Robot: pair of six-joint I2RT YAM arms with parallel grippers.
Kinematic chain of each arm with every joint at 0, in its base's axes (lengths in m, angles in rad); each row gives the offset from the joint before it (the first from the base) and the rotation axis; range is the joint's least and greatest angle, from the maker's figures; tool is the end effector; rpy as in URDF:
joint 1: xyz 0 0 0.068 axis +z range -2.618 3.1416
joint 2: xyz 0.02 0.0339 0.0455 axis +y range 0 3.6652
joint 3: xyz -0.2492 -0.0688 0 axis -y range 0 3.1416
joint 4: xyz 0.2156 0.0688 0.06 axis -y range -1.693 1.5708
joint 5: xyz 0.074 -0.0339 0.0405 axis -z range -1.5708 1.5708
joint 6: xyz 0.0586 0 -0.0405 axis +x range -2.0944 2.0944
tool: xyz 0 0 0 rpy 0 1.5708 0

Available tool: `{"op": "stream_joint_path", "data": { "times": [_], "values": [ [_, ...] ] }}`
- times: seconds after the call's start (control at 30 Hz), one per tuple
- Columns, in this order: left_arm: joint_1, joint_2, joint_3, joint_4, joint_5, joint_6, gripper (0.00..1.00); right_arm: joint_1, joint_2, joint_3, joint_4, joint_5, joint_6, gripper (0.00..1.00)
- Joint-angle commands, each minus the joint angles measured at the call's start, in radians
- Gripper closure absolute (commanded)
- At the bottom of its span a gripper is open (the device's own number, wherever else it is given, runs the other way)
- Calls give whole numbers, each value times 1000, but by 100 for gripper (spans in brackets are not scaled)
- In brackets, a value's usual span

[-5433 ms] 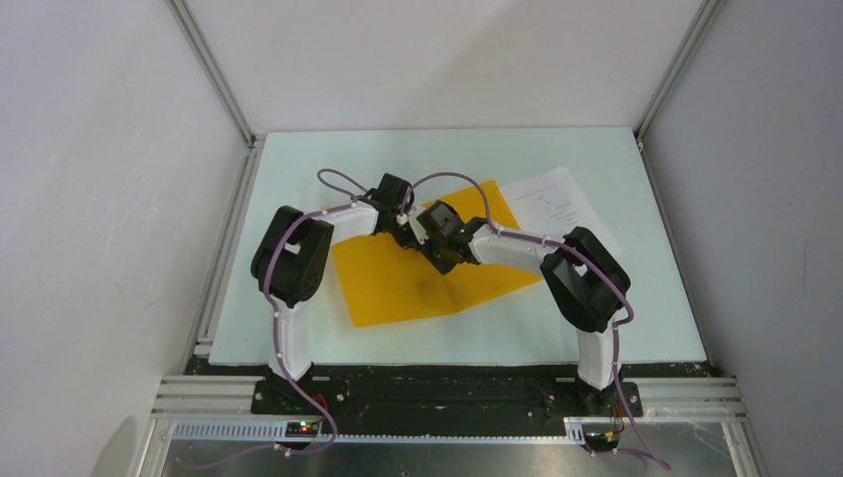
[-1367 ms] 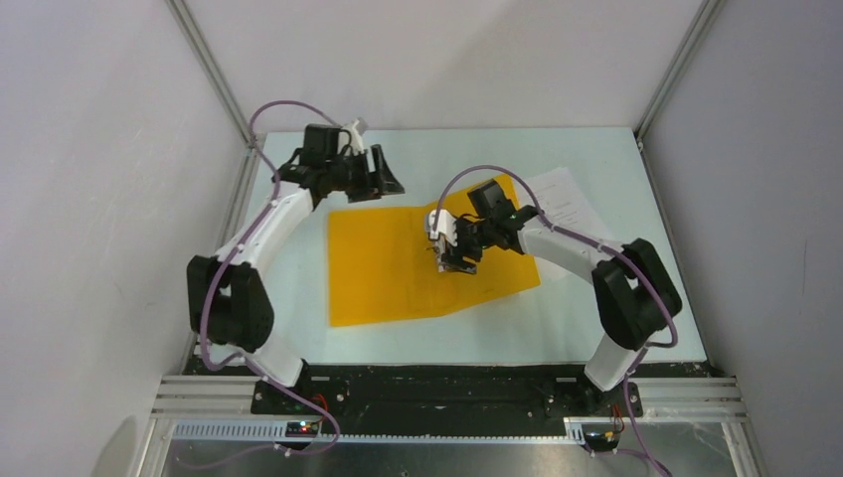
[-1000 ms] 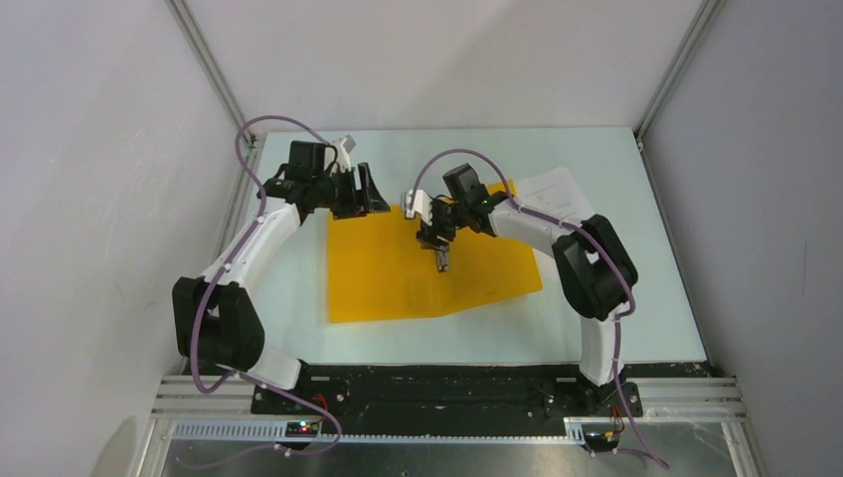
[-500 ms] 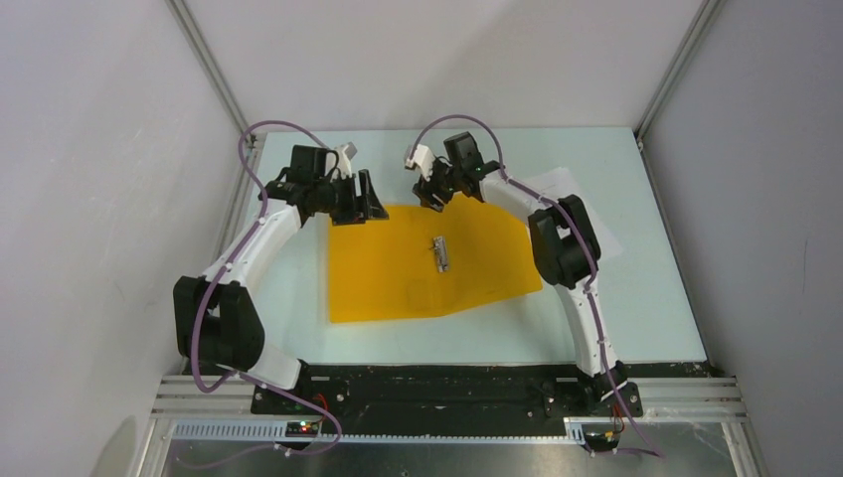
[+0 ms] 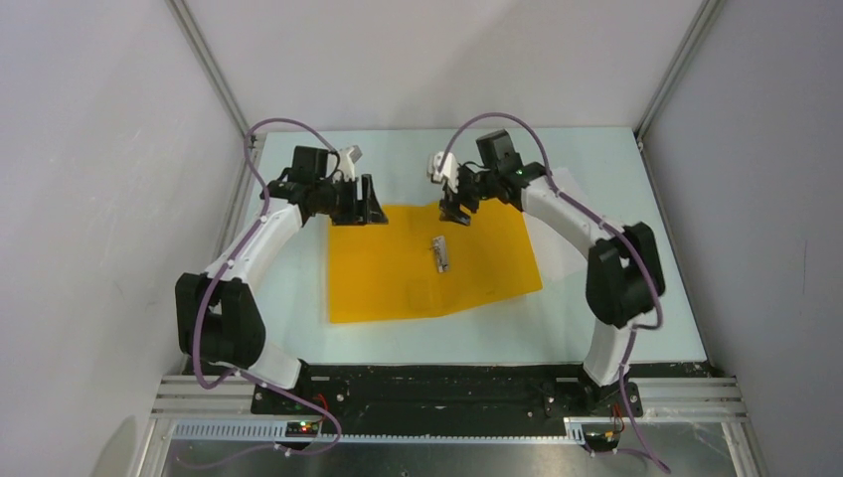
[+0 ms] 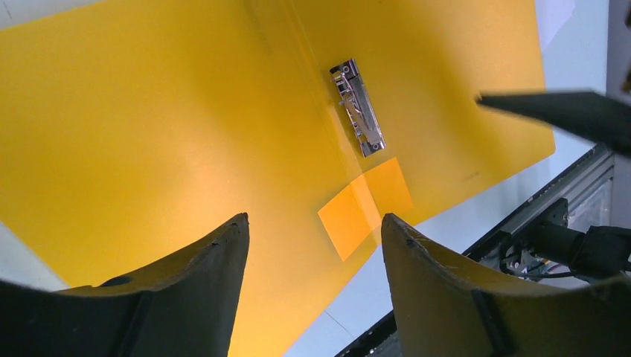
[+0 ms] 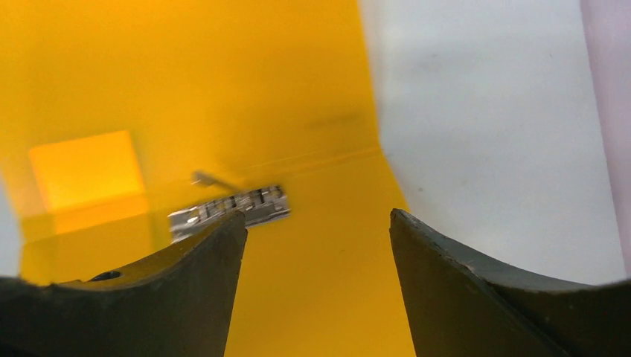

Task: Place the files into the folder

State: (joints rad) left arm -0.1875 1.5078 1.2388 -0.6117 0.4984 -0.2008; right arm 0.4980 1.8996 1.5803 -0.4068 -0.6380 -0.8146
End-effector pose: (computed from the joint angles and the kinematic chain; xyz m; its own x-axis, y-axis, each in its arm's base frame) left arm 0.2974 -0.0849 0.2660 -0.8347 -0.0199 -0.5503 0.3023 0.8187 -0.4882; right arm 0.3475 0.2287 0.2583 0.1635 -0.5762 -0.8008 -0.9561 0.1076 -0.2726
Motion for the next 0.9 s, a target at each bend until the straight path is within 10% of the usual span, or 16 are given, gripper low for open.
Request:
{"op": "stream_joint_path", "data": {
  "times": [0.0,0.47,0.87],
  "values": [
    [3,30,-21,1,37,-9,31,39,-108,-144,-122,-70,-232,22],
    [30,230,-126,-28,15,-54,81,129,11,-169,40,8,-114,17],
    [48,372,-93,-79,-121,7,90,31,313,195,43,91,59,20]
  ]
}}
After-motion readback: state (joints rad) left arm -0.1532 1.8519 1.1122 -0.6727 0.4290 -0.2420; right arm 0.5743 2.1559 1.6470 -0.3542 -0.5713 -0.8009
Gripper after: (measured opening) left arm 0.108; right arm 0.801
